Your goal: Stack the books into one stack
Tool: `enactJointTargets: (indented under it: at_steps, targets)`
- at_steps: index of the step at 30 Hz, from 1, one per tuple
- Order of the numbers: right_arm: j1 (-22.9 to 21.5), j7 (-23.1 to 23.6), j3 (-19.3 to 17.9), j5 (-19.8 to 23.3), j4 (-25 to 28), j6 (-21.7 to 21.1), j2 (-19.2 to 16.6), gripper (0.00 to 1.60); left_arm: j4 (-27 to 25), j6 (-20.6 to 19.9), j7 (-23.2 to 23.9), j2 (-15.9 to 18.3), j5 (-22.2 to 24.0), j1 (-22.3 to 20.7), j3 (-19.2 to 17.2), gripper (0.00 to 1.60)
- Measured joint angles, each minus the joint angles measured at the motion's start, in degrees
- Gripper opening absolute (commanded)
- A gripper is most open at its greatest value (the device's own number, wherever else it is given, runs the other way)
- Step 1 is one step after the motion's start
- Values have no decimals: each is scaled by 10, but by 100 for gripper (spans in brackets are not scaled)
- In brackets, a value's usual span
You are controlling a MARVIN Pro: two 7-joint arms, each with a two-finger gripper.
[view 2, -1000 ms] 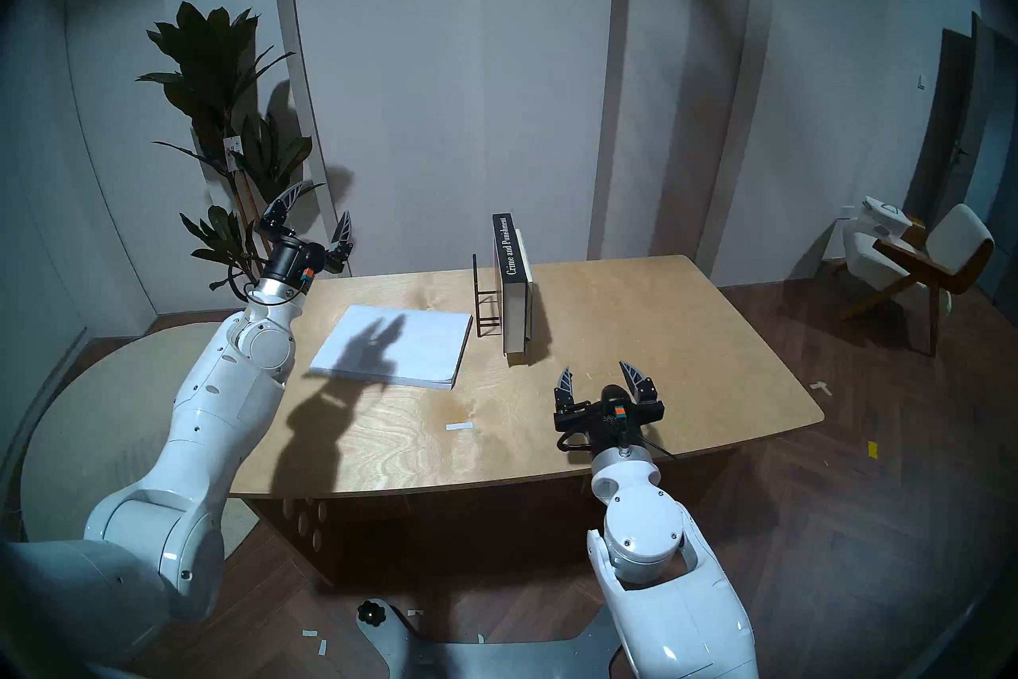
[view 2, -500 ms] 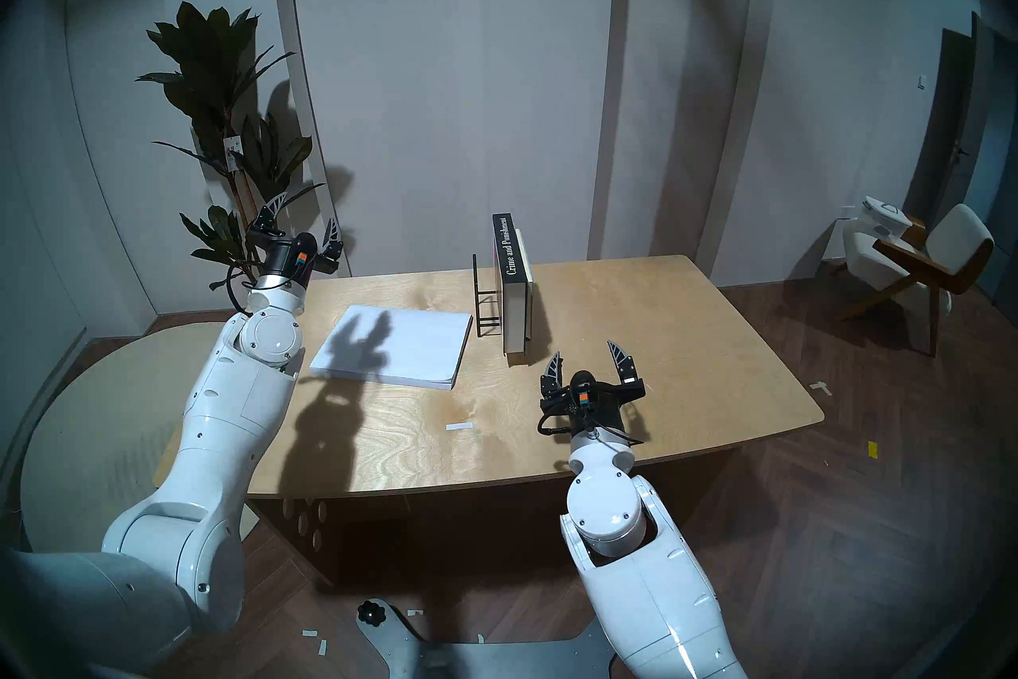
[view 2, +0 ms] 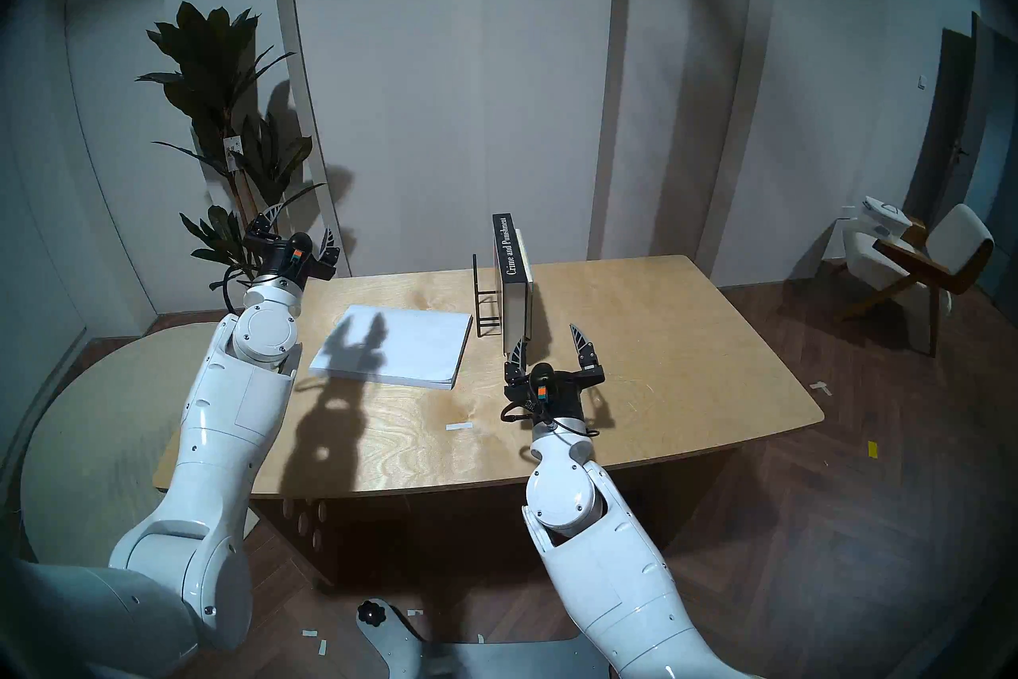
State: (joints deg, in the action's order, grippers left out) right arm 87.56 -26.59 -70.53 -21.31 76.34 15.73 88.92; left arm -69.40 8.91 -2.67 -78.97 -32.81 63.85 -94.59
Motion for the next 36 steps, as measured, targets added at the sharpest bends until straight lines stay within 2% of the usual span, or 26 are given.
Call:
enactJointTargets:
  at_steps: [7, 20, 36]
  targets:
    - [-39, -18, -1, 7, -59, 43, 17, 160, -22, -27, 21, -2, 7, 8, -3, 160]
    - [-96, 33, 24, 25, -138, 111, 21, 160, -53, -64, 49, -2, 12, 19, -7, 160]
    - [-143, 59, 24, 46, -187, 124, 26, 160, -67, -82, 60, 0, 10, 24, -7, 160]
